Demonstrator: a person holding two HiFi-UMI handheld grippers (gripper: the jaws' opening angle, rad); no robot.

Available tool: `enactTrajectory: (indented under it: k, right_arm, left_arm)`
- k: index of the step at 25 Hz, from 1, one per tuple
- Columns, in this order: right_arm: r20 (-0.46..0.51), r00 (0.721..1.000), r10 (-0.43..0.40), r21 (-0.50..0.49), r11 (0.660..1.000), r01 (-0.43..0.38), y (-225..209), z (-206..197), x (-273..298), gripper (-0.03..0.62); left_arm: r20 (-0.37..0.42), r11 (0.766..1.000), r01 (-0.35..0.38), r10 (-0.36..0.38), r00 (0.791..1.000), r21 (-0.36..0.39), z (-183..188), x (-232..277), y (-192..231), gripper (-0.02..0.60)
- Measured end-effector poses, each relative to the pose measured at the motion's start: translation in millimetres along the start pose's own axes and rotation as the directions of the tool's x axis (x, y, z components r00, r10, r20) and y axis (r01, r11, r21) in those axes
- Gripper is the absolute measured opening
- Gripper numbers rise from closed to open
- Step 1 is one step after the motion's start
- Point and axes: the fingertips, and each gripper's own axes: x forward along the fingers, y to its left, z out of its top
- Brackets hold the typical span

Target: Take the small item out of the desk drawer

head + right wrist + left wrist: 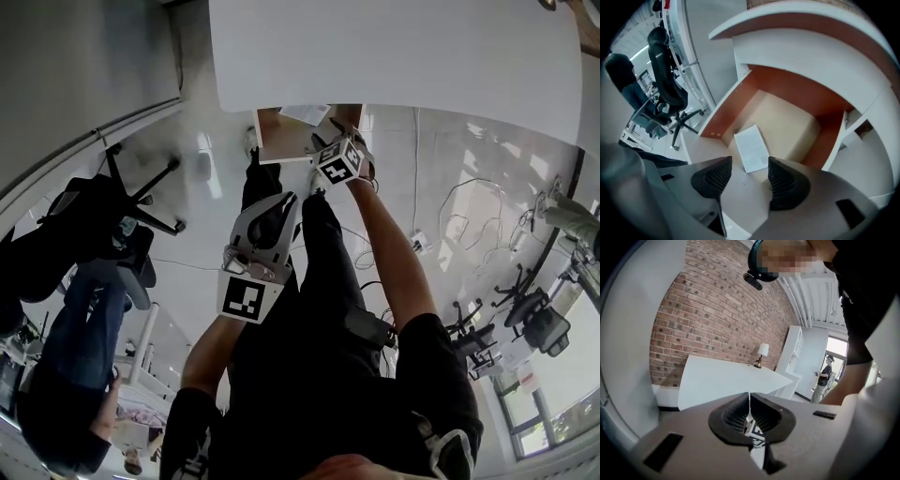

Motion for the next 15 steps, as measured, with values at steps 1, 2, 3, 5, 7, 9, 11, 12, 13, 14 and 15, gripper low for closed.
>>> enactTrajectory:
  k: [1, 2, 3, 5, 7, 9, 11, 12, 13, 14, 15]
  right_arm:
    - [-0.024, 1.000, 0.007, -0.005, 1.000, -0.007, -0.6, -3.4, 12.7, 0.256]
    - [-0.043, 0.999, 0.011, -0.012, 1.000, -0.012, -1.3, -5.9, 24.3, 0.259]
    - [-0.058, 0.998, 0.013, -0.021, 1.000, -0.014, -2.4, -7.5, 34.9, 0.262]
    - [-0.078, 0.997, 0.007, -0.043, 0.999, -0.010, -6.2, -8.9, 52.3, 0.269]
    - [-0.100, 0.995, -0.012, -0.078, 0.997, 0.005, -10.9, -10.3, 67.0, 0.282]
    - [-0.142, 0.989, -0.042, -0.125, 0.992, 0.024, -15.5, -17.6, 81.9, 0.288]
    - [-0.173, 0.982, -0.068, -0.168, 0.985, 0.039, -20.3, -20.5, 92.5, 0.296]
    - [-0.177, 0.981, -0.080, -0.186, 0.981, 0.047, -22.7, -18.7, 96.0, 0.298]
    - [-0.181, 0.980, -0.088, -0.201, 0.978, 0.051, -24.5, -16.6, 99.4, 0.298]
    - [-0.188, 0.978, -0.091, -0.212, 0.976, 0.050, -25.8, -15.2, 103.3, 0.299]
    - [-0.200, 0.975, -0.093, -0.222, 0.974, 0.047, -27.2, -15.3, 107.6, 0.299]
  left_arm:
    - [0.028, 1.000, 0.009, -0.010, 1.000, 0.022, 1.6, 4.1, 4.9, 0.014]
    - [0.038, 0.999, 0.013, -0.014, 0.999, 0.031, -0.2, 7.2, 10.0, 0.014]
    - [0.036, 0.999, 0.013, -0.014, 0.999, 0.029, -3.8, 9.8, 14.9, 0.014]
    - [0.028, 1.000, 0.005, -0.006, 1.000, 0.009, -11.8, 14.2, 24.3, 0.014]
    - [0.019, 1.000, -0.008, 0.008, 1.000, -0.018, -20.6, 17.1, 33.5, 0.014]
    - [0.008, 0.999, -0.018, 0.018, 1.000, -0.036, -30.3, 19.2, 42.4, 0.014]
    - [-0.003, 0.999, -0.023, 0.023, 1.000, -0.047, -39.0, 21.7, 49.6, 0.014]
    - [-0.009, 0.998, -0.024, 0.024, 1.000, -0.052, -43.1, 22.9, 52.5, 0.014]
    - [-0.015, 0.998, -0.024, 0.023, 1.000, -0.054, -46.7, 24.0, 55.2, 0.014]
    - [-0.020, 0.998, -0.021, 0.020, 1.000, -0.053, -49.5, 25.3, 57.7, 0.014]
    - [-0.023, 0.999, -0.018, 0.017, 1.000, -0.049, -51.2, 27.1, 59.8, 0.014]
